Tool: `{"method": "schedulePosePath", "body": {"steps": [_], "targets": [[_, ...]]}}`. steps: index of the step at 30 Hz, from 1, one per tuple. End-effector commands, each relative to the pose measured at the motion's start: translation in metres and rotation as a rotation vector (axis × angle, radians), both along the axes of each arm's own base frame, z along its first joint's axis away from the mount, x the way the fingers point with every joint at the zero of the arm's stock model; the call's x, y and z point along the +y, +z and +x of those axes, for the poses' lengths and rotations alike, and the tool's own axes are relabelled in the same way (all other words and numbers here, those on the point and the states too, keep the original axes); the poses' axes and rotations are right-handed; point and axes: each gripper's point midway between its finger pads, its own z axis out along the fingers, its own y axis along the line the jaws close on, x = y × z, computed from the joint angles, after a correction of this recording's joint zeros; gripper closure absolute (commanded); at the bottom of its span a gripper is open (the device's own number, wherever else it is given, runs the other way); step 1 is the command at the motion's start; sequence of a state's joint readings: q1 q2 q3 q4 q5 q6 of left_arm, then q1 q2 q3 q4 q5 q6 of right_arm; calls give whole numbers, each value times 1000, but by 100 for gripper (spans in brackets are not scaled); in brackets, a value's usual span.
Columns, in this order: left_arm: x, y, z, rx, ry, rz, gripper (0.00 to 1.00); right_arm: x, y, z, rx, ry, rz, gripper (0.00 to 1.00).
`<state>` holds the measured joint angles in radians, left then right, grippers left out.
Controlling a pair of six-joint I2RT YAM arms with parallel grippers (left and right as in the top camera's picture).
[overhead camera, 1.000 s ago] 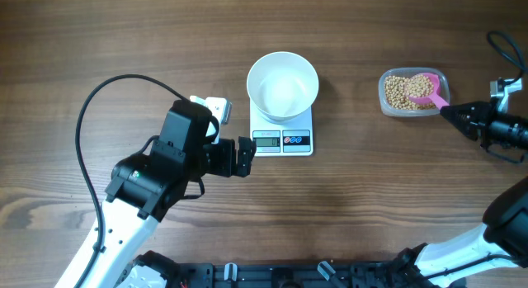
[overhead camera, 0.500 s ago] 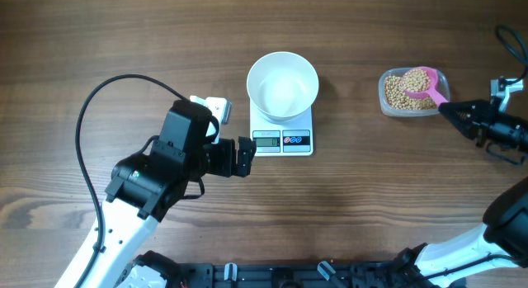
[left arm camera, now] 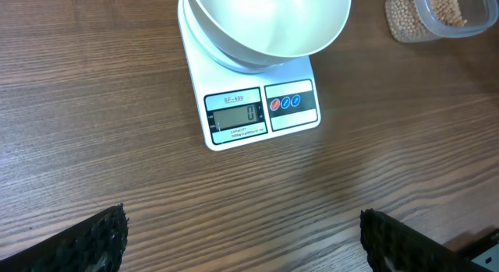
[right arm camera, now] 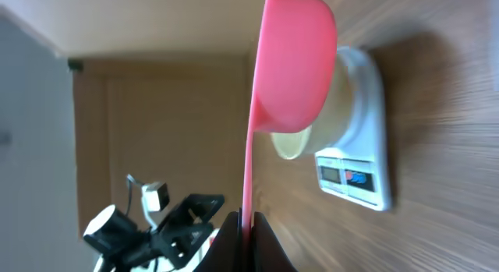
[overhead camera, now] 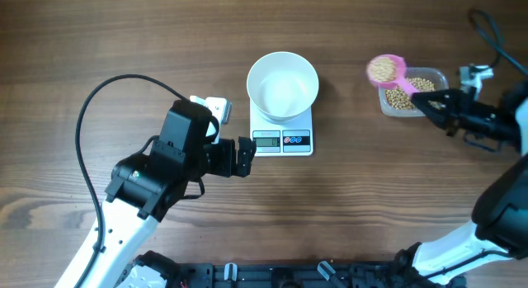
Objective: Scoop item into bowl and weigh 150g on scale
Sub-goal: 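Carry the scoop left over the white bowl on the scale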
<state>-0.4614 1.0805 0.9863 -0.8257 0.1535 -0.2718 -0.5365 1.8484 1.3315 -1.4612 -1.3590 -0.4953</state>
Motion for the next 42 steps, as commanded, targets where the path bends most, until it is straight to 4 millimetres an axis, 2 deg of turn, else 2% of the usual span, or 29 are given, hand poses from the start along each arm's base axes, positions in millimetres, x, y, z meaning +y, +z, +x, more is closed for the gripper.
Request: {"method": "schedulePosePath", "body": {"steps": [1, 4, 8, 12, 14, 16, 19, 22, 25, 33, 37, 42], "targets": [[1, -4, 0, 5, 9, 11, 0, 31, 16, 11, -40, 38, 127, 96], [1, -4, 0, 5, 9, 11, 0, 66, 18, 13, 5, 126, 169, 96], [1, -4, 0, 5, 9, 11, 0, 98, 11, 22, 92, 212, 177, 95], [1, -4, 0, 5, 9, 11, 0, 127, -9, 30, 162, 264, 40, 95], [1, -4, 0, 5, 9, 11, 0, 142, -11, 35, 128, 270, -76, 95], [1, -4, 0, 5, 9, 11, 0, 144, -12, 40, 62, 236, -237, 95], [1, -4, 0, 5, 9, 11, 0, 150, -3, 49, -90, 203, -431, 95], [1, -4, 0, 5, 9, 11, 0, 162, -2, 45, -191, 235, -554, 96], [1, -4, 0, 5, 9, 11, 0, 165, -17, 48, -254, 254, -722, 96], [1, -4, 0, 5, 9, 11, 0, 167, -18, 47, -390, 321, -831, 96], [1, -4, 0, 5, 9, 11, 0, 164, -8, 49, -474, 304, -985, 95], [1, -4, 0, 5, 9, 11, 0, 181, 2, 47, -588, 307, -1149, 95]]}}
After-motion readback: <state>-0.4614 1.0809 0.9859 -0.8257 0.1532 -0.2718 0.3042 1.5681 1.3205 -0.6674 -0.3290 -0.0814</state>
